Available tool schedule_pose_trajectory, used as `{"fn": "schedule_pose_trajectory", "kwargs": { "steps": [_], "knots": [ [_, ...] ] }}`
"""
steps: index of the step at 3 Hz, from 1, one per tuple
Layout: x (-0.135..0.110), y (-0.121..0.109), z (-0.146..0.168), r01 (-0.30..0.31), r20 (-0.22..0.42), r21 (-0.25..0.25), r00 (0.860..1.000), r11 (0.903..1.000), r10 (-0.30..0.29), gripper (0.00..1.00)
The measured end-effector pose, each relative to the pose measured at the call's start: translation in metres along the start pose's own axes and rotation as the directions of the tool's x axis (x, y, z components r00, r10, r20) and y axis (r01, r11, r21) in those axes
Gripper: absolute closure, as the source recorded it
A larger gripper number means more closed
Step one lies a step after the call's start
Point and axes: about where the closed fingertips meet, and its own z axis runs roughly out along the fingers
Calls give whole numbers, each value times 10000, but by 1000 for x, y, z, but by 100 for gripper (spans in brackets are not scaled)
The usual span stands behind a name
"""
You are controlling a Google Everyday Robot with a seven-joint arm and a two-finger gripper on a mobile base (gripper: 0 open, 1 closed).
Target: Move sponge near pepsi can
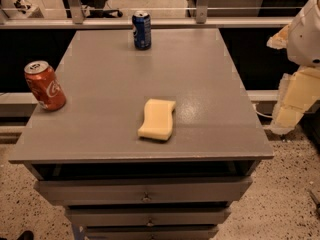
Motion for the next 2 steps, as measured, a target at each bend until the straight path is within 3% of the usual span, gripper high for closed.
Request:
{"fn": "schedule_pose_trajectory", "kwargs": {
  "steps": [1, 2],
  "knots": [
    [-1, 0, -1, -28, 26, 58, 10000, 10000, 28, 0],
    [-14, -4, 17, -679, 290, 121, 9973, 9976, 675, 0]
  ]
}}
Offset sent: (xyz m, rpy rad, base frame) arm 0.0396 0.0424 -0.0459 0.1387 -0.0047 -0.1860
